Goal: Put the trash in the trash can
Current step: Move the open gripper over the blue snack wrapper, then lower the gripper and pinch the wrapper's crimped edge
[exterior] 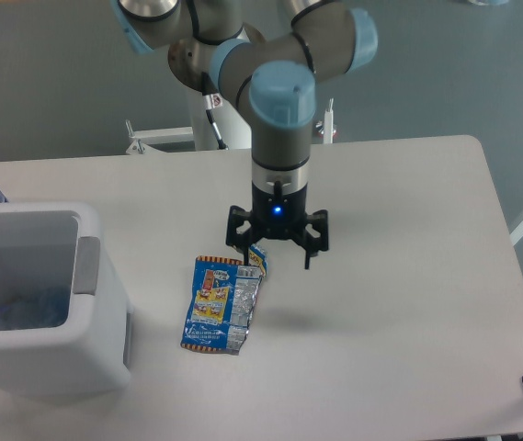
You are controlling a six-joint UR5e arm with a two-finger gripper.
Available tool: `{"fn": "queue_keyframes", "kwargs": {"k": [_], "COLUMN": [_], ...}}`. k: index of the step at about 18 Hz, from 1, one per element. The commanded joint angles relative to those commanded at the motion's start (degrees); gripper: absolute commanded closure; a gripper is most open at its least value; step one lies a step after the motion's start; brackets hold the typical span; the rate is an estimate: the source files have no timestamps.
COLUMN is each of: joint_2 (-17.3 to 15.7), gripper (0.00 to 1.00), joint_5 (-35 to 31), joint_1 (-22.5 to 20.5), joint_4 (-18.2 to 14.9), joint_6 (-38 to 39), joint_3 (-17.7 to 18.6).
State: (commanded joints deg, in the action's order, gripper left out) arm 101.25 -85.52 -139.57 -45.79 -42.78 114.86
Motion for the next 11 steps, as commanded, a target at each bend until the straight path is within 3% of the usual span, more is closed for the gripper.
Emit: {"fn": "queue_keyframes", "kwargs": {"k": [5, 11], "joint_2": [2.6, 5.7], "gripper": [0.0, 0.0], "joint_5": [-1.7, -2.9], "joint_1": [0.5, 1.8], "joint_4": [0.4, 1.0], "joint_6": [-3.8, -4.2], "joint_3": [3.4, 2.9]}}
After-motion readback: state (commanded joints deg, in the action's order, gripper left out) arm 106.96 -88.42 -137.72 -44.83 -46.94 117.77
